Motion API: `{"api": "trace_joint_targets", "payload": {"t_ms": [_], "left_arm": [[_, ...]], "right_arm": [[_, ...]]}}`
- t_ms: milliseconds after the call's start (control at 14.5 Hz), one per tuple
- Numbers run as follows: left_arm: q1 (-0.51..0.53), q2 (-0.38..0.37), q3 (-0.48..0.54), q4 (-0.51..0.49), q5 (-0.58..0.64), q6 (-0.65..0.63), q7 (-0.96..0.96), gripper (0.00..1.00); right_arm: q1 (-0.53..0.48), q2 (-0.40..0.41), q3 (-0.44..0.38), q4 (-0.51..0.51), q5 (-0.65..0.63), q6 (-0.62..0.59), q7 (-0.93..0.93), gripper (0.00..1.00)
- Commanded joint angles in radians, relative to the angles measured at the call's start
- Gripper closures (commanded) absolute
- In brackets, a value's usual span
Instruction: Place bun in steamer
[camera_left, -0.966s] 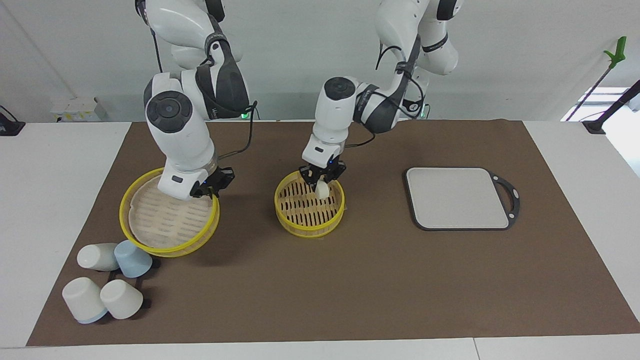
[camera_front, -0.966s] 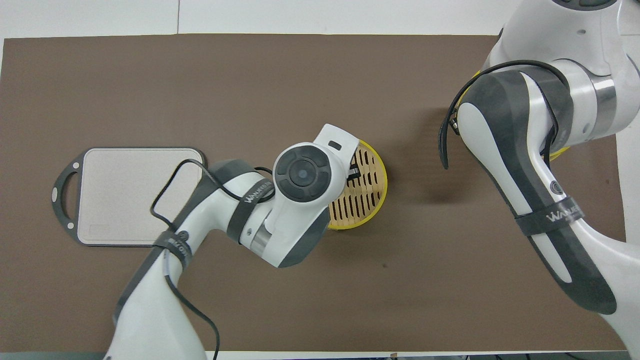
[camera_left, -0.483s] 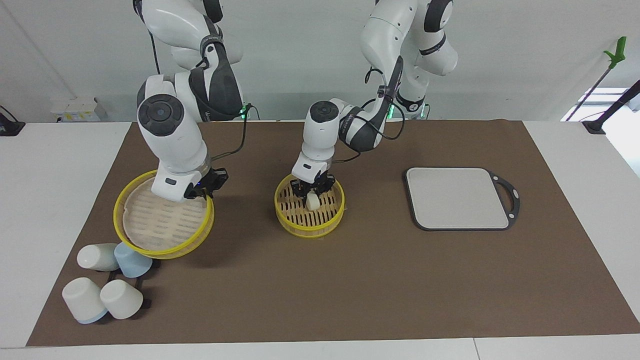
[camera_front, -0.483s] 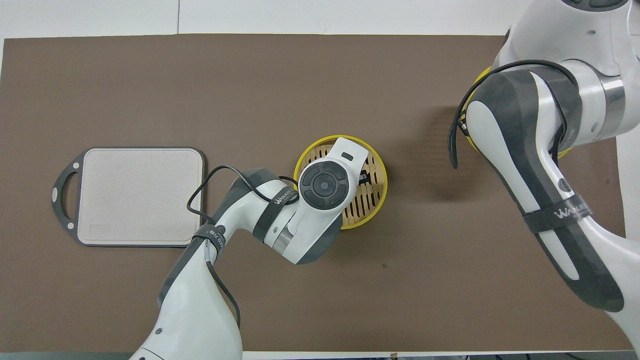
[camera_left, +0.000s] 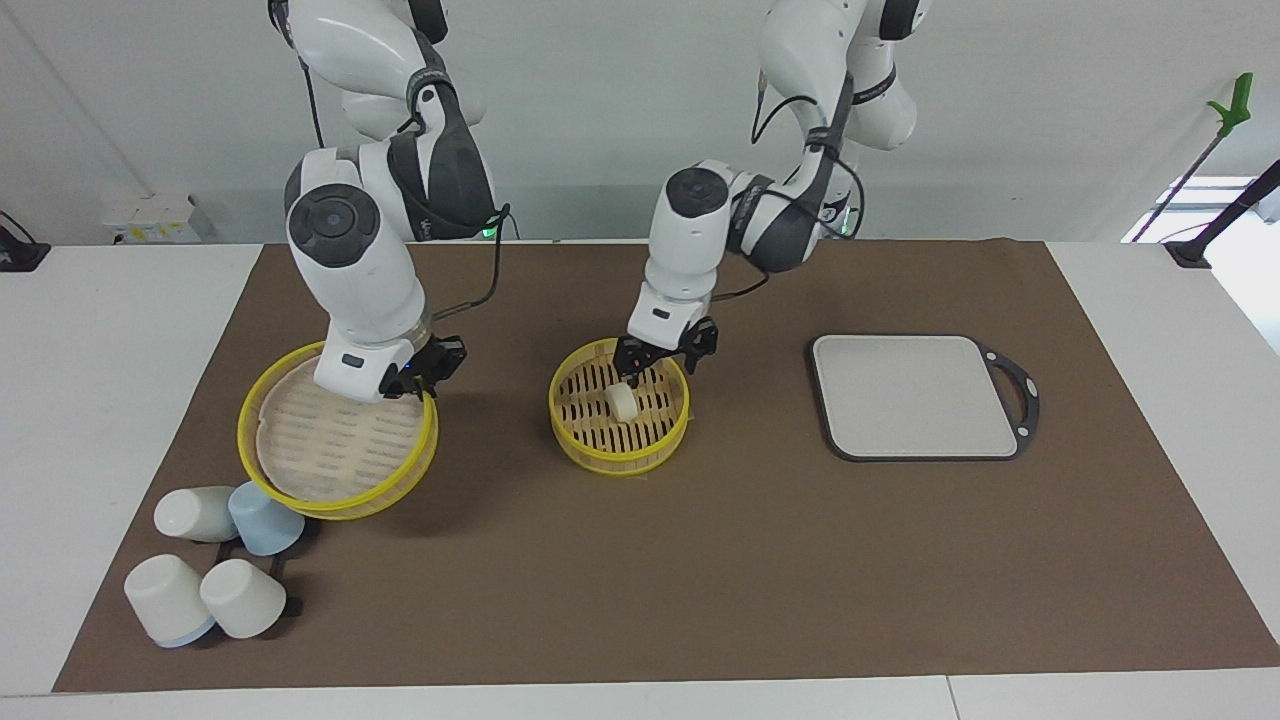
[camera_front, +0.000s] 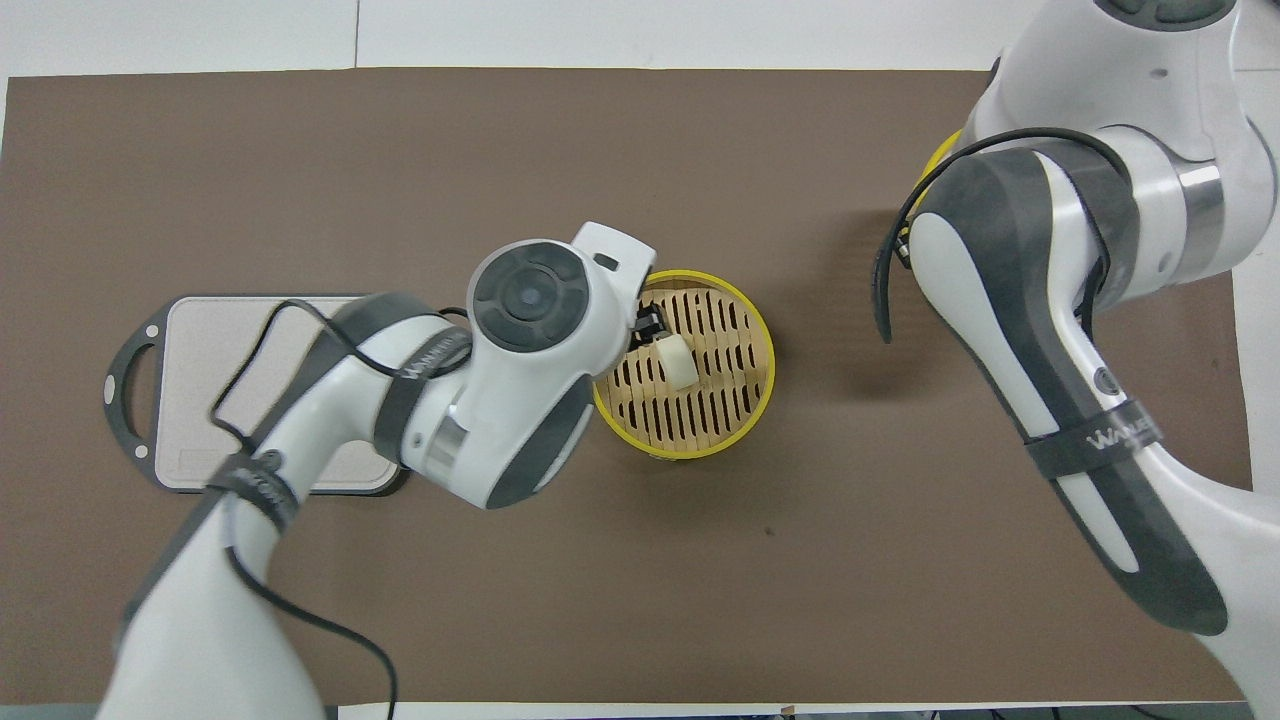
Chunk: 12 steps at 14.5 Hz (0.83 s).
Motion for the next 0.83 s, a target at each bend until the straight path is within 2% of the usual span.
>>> {"api": "trace_joint_targets", "payload": {"t_ms": [0,276,414,621,759], "left_arm": [[0.181,-0.157,-0.011,-0.037,0.004,-0.185,0.188,0.00],[0.428,-0.237,-0.001,-0.026,0.014,-0.345,0.598,0.00],[0.514,-0.254,-0.001,-0.025,0.042,-0.379,0.745,0.00],[0.563,-0.269,-0.001,-0.023,0.091,-0.388,0.864,0.00],[0.563,-0.269,-0.003,-0.011,0.126,-0.399,0.870,0.00]], "right_arm": [[0.199,-0.028,0.002,-0.037,-0.004,0.103,0.284,1.00],[0.368,0.056,0.000,-0.025,-0.014,0.247,0.544,1.00],[0.372,0.072,0.002,-0.066,-0.004,0.288,0.572,1.00],[0.377,0.061,0.003,-0.151,0.007,0.391,0.582,1.00],[0.400,0.058,0.002,-0.169,0.094,0.422,0.616,1.00]]}}
